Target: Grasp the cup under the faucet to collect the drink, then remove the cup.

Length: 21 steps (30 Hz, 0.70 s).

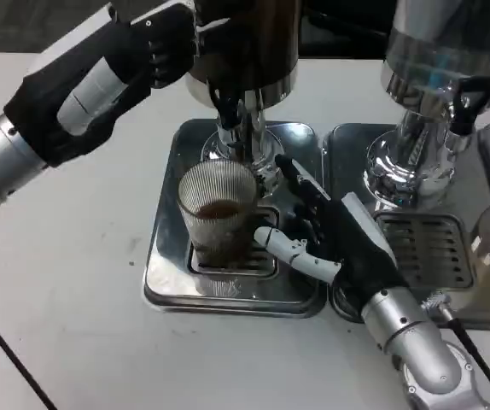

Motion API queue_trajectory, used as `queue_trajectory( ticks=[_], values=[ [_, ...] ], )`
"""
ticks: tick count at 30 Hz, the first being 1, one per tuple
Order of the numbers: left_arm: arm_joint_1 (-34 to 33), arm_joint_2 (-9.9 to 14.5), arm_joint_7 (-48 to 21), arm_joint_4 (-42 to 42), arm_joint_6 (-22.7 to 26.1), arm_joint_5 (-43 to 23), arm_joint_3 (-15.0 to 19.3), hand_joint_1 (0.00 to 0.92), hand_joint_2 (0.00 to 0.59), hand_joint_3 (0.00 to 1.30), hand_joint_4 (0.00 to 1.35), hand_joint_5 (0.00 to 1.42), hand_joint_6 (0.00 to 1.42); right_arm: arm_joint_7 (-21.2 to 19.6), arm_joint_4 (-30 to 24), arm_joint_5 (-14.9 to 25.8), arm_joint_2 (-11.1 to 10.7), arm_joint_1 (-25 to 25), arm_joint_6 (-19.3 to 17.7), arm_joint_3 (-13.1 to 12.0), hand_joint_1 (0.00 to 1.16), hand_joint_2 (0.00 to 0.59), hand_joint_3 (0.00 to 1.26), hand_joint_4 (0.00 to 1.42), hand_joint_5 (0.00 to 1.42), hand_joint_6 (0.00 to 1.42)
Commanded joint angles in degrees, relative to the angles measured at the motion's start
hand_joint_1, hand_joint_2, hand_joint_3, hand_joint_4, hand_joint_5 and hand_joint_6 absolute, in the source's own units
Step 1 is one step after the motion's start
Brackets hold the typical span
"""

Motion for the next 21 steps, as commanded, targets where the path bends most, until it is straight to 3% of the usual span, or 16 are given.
queue_trajectory(
  ticks=[1, 21],
  values=[
    [-0.5, 0.6, -0.7, -2.7, 1.4, -1.4, 0.9, 0.0, 0.051, 0.1, 0.04, 0.09, 0.06, -0.4, -0.1, 0.3, 0.2, 0.7, -0.7, -0.4, 0.58, 0.278, 0.05, 0.0, 0.0, 0.05],
    [13.6, 2.0, 2.1, -23.0, 3.4, -7.1, 7.8, 0.0, 0.055, 0.14, 0.09, 0.14, 0.08, -0.6, -0.3, 0.4, 0.3, 1.0, -1.9, -1.2, 0.57, 0.287, 0.05, 0.01, 0.0, 0.05]
  ],
)
